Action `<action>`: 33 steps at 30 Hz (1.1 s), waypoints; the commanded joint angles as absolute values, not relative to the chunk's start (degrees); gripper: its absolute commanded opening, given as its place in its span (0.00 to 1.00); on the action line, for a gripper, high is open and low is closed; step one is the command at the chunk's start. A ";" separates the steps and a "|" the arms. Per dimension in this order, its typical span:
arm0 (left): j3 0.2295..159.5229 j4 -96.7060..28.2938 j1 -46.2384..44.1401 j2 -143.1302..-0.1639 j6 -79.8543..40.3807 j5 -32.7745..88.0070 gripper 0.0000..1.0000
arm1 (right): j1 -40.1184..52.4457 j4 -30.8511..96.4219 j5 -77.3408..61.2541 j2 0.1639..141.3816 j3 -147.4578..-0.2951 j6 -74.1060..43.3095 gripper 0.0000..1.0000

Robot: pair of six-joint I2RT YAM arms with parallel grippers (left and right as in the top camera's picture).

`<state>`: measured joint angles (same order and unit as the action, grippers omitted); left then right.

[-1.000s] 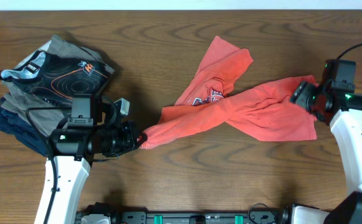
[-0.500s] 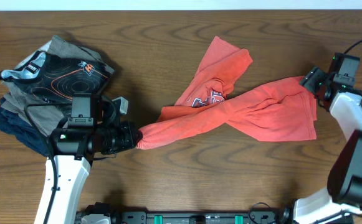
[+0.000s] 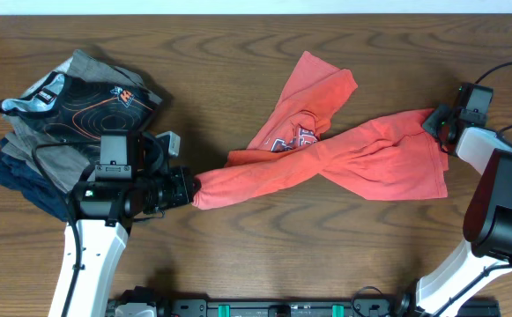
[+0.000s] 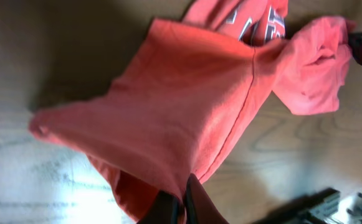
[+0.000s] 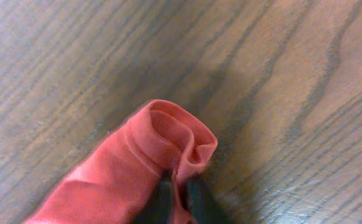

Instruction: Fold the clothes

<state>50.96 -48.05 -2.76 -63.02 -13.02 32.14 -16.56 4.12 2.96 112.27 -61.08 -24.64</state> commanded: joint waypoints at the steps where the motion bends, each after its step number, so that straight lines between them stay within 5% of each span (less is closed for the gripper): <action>1: 50.78 -44.23 -2.59 -63.24 -11.62 28.47 0.06 | -16.71 3.18 1.08 111.46 -63.16 -25.08 0.01; 10: 51.88 1.56 -2.44 -66.41 -19.66 14.26 0.06 | -16.71 11.27 -9.74 100.95 -86.30 -21.76 0.01; 13: 56.73 6.00 -1.72 -68.51 -24.34 15.57 0.06 | -16.71 19.81 -9.93 97.56 -95.48 -17.39 0.01; 19: 62.81 -11.03 -1.39 -67.92 -24.32 31.07 0.06 | -16.73 47.77 -8.16 91.46 -101.51 -5.67 0.01; 26: 61.63 -46.19 -4.25 -69.04 -18.94 37.95 0.06 | -17.26 78.02 18.68 91.59 -95.15 -8.49 0.03; 28: 60.25 -52.12 -5.72 -69.63 -17.06 37.93 0.06 | -17.82 78.74 25.39 91.61 -90.30 -12.08 0.17; 31: 58.24 -58.98 -7.79 -70.48 -13.54 37.74 0.06 | -19.64 77.82 31.00 91.61 -83.15 -20.08 0.54; 33: 57.12 -63.40 -8.80 -71.02 -12.25 34.54 0.06 | -21.19 76.16 31.07 91.61 -79.75 -22.24 0.60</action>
<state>58.46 -60.73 -7.81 -70.39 -16.69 35.97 -19.03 77.32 22.41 92.14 -83.00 -15.49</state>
